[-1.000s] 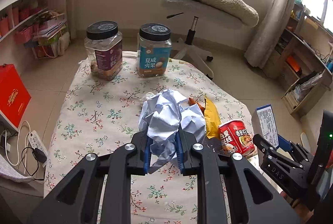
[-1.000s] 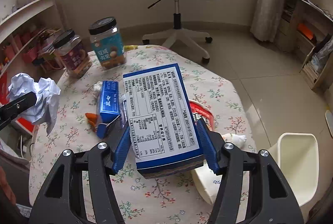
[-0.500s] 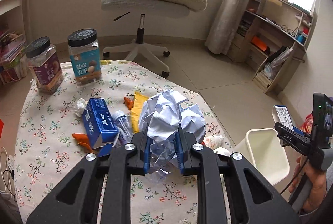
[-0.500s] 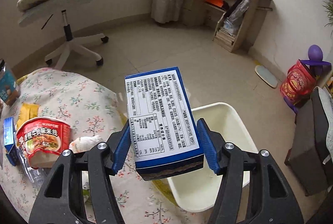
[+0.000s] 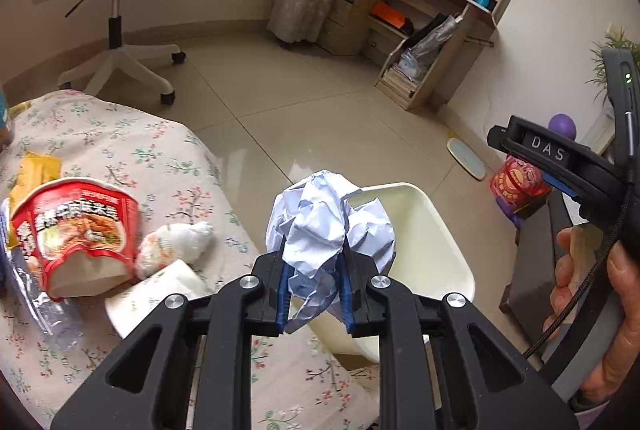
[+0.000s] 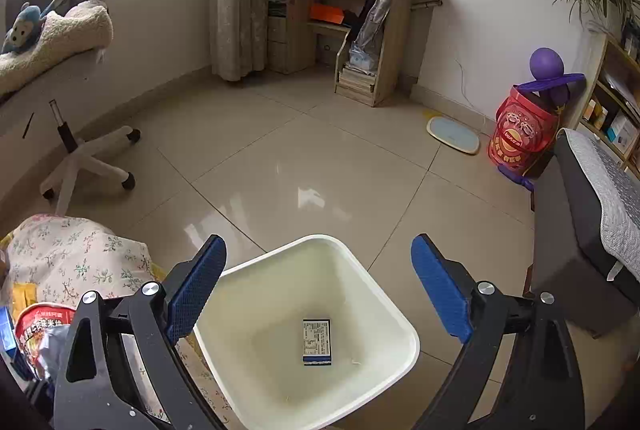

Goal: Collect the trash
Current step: 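Release the box into the white bin with the right gripper while the left carries the paper, then open the left gripper over the white bin to drop the paper, then grasp the blue box with the left gripper while the right grasps the orange peel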

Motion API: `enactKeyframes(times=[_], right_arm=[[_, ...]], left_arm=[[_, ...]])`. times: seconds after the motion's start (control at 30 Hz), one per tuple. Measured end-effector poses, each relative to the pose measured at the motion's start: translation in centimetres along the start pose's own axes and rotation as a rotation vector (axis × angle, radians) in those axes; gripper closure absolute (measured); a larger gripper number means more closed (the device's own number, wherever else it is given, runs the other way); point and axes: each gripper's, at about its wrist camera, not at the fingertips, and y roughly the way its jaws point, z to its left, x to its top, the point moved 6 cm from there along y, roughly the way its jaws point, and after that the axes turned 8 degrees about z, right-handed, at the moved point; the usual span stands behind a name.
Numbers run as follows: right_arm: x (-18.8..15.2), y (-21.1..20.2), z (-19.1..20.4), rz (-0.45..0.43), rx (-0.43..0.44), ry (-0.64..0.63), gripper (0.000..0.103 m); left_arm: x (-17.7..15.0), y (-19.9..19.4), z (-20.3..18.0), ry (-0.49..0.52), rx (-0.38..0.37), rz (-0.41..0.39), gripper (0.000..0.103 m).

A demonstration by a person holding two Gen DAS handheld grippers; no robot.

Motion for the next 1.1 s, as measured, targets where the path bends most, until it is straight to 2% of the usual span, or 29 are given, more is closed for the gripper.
enactKeyframes(times=[0.07,0.13,0.17,0.27,0.47,0.7,0.83,1.1], right_arm=[[0.5,-0.2,-0.9,-0.017,-0.004,0.022,0.013],[0.9,-0.6,-1.9,-0.034,-0.008,0.046,0.012],[1.1,-0.6,-2.2,-0.04,-0.01,0.058,0.011],[1.2,-0.7,-2.9,-0.041,0.0,0.072,0.01],[0.6,-1.0,-0.6,-0.046,0.029,0.006,0.009],[-1.0,-2.9,3.9,-0.089,0.058,-0.105,0.007],[-1.8,-4.0,7.0,-0.115,0.077,-0.166,0.007],[-3.3,-5.4,12.6,-0.133,0.116,-0.26,0.007]], left_arm=[[0.4,1.8,-1.8,-0.018,-0.082,0.027,0.081],[0.7,3.5,-3.2,-0.057,-0.168,0.075,0.062],[0.9,3.9,-3.5,-0.071,-0.177,0.082,0.051],[1.3,3.5,-3.5,-0.072,-0.147,0.071,0.051],[2.6,-0.8,0.2,-0.077,0.044,-0.03,0.05],[3.9,-6.3,5.8,-0.112,0.279,-0.158,0.029],[4.1,-8.3,8.3,-0.124,0.377,-0.195,0.016],[2.8,-10.7,12.4,-0.167,0.537,-0.223,0.009]])
